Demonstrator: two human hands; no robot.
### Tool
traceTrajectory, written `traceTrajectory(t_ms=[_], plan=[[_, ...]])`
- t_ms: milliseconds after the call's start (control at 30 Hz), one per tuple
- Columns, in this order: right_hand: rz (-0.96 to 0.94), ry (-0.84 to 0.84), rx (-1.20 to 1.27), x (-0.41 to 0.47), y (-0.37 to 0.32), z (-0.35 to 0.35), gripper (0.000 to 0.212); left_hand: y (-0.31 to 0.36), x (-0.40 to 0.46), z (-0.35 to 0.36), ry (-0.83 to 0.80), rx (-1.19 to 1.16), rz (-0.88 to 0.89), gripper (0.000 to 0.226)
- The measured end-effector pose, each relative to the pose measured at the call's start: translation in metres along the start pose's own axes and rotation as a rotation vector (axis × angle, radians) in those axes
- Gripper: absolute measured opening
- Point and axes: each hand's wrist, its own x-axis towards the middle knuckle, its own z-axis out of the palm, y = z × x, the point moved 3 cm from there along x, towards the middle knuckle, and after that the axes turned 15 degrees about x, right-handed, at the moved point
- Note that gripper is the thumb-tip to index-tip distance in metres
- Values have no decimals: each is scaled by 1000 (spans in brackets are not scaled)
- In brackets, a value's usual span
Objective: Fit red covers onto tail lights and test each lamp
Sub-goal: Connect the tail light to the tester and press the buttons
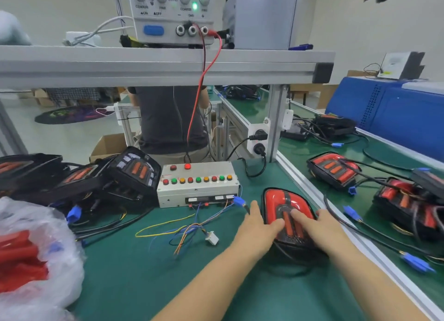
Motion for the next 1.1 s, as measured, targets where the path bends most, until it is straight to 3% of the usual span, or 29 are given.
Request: traceTrajectory(t_ms=[133,233,367,433,700,900,967,1100], plan=[[39,-84,76,1,1,-5,48,7,1,4,210,122,119,87],[114,-156,195,1,1,-8,50,8,9,8,91,-51,10,92],[226,-249,303,0,-4,-11,43,3,15,10,25,-460,-97,35],[250,-302,372,-1,-6,-10,37,-3,14,11,3,-597,-103,24],[147,-494,883,-17,-11,0,57,-2,6,0,-63,-895,-60,26],[81,-448,1005,-20,-12,-6,49,17,9,-9,-69,-835,-33,26],[89,-431,1071,-21,-12,-11,43,25,10,-9,-73,-820,-19,36],[135,-340,1200,-17,-19,-36,52,37,9,-10,-17,-898,31,35]])
